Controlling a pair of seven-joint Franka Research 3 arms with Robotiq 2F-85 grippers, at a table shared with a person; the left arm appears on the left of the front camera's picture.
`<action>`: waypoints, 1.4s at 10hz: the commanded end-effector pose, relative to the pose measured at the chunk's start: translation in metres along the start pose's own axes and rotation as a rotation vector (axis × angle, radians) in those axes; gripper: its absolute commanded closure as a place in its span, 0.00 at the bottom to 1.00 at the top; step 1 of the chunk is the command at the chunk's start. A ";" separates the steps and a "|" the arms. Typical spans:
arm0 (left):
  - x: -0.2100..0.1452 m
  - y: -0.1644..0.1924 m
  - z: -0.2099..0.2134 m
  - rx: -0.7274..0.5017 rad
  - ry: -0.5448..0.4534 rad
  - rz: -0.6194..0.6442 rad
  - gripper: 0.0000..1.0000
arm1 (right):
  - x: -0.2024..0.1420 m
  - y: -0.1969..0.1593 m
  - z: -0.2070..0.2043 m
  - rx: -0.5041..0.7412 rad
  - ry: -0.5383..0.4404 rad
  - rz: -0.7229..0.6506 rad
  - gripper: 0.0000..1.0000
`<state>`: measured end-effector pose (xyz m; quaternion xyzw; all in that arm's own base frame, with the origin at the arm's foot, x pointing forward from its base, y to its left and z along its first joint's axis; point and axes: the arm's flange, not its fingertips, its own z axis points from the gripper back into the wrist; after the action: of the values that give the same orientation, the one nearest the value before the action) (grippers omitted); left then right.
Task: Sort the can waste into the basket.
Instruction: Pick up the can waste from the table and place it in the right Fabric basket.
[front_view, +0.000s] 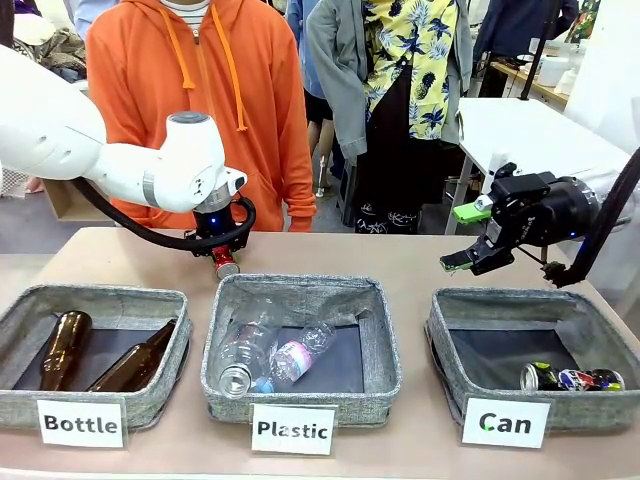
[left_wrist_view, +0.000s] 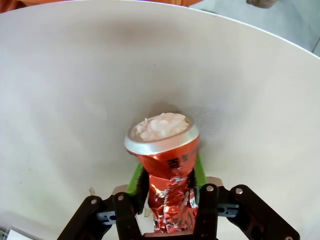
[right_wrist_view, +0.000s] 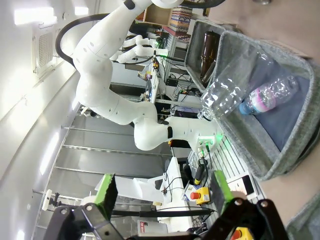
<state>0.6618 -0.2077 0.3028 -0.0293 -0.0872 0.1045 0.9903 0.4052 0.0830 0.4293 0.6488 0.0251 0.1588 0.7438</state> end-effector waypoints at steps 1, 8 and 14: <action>-0.001 0.004 -0.001 -0.001 0.008 -0.015 0.97 | 0.000 0.002 0.002 0.000 0.012 0.014 0.00; -0.035 0.038 0.070 -0.165 0.038 -0.266 1.00 | 0.000 0.002 0.002 0.000 0.012 0.014 0.00; -0.169 0.165 0.198 -0.481 -0.150 -1.377 1.00 | 0.000 0.002 0.002 0.000 0.012 0.014 0.00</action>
<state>0.4491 -0.1446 0.4787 -0.1205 -0.1524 -0.3819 0.9035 0.4053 0.0827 0.4295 0.6487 0.0248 0.1589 0.7438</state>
